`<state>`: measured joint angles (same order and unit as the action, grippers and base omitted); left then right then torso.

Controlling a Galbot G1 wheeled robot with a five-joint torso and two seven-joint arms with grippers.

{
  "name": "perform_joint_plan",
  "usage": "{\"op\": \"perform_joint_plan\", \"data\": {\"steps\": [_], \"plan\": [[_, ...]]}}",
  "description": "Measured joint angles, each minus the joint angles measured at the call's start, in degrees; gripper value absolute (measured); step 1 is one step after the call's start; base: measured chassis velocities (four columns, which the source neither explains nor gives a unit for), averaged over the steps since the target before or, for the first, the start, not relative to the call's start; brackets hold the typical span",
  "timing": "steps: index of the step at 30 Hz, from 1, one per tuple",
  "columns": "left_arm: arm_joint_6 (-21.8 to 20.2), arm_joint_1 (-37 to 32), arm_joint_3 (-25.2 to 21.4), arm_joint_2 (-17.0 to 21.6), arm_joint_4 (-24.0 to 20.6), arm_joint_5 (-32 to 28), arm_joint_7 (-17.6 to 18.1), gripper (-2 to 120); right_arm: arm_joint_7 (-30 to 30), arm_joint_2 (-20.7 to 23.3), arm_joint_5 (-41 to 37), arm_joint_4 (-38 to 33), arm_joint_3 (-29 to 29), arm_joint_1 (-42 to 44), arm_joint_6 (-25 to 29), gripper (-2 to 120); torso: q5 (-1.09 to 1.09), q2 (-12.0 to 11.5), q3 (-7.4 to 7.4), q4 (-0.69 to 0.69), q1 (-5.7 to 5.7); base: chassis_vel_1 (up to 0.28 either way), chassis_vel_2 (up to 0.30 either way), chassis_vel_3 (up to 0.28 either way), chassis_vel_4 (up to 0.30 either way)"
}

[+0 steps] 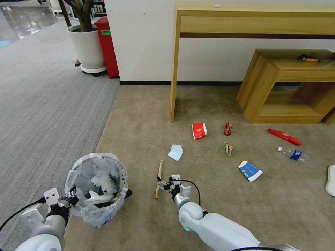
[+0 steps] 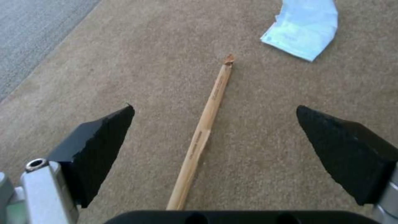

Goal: Pick up the trash bin and place the garbage on the floor into it.

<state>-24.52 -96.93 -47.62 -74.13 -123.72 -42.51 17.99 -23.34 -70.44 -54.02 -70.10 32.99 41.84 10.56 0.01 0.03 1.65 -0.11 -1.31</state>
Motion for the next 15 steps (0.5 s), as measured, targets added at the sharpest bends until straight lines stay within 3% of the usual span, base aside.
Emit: {"op": "perform_joint_plan", "data": {"steps": [9, 15], "plan": [[0.0, 0.1, 0.6, -0.7, 0.0, 0.8, 0.0, 0, 5.1, 5.5, -6.7, -3.7, 0.9, -2.0, -2.0, 100, 0.00, 0.0, 0.00, -0.01, 0.00, 0.000, 0.000, 0.000, 0.000], [0.0, 0.1, 0.7, -0.7, -0.1, 0.8, 0.0, 0, 4.9, 4.7, -7.7, -2.5, 1.7, -2.1, -2.6, 100, 0.01, 0.0, 0.00, 0.00, 0.00, 0.000, 0.000, 0.000, 0.000]]}}
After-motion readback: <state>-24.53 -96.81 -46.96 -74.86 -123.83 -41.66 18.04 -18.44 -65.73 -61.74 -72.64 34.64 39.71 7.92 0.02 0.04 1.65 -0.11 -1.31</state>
